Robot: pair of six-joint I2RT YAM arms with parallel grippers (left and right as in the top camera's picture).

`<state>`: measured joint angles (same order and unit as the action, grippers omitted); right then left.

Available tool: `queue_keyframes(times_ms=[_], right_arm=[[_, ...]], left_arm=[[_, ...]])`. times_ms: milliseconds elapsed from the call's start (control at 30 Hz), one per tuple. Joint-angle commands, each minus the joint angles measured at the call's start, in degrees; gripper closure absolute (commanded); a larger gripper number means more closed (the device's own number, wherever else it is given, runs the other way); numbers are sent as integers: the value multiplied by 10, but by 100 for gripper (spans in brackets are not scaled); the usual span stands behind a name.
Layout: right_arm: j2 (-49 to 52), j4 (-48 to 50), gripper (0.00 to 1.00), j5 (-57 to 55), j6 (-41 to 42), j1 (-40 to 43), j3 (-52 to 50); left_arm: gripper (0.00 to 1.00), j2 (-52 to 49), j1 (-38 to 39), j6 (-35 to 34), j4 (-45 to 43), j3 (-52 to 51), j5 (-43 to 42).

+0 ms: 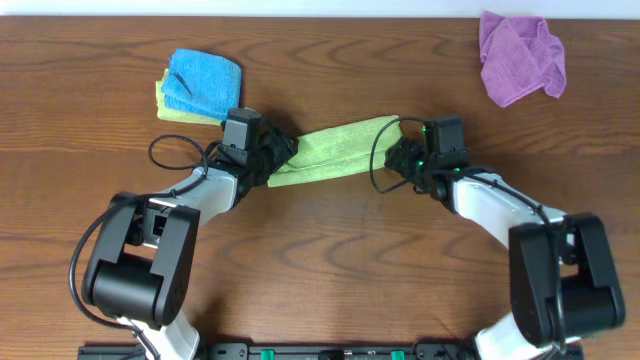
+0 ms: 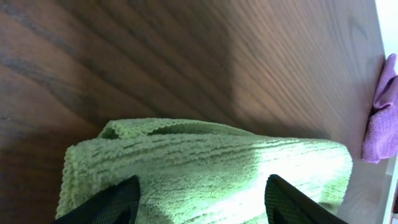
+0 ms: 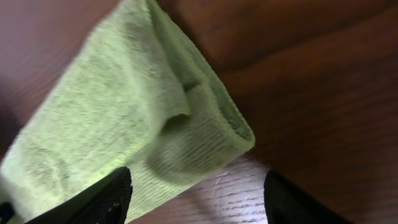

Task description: Fold the cloth

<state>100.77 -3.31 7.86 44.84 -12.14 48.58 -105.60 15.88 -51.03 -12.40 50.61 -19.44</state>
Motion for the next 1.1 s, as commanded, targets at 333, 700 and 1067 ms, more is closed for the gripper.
queue_keyframes(times_ms=[333,700,1067], right_arm=[[52,74,33,-8,41,0,1],[83,131,50,-34,31,-4,1],[71,181,99,13,-93,-7,2]], left_arm=[[36,-10,3,-4,-12,11,4],[36,-10,3,-2,-12,11,4],[39,-10,3,-2,-11,11,-1]])
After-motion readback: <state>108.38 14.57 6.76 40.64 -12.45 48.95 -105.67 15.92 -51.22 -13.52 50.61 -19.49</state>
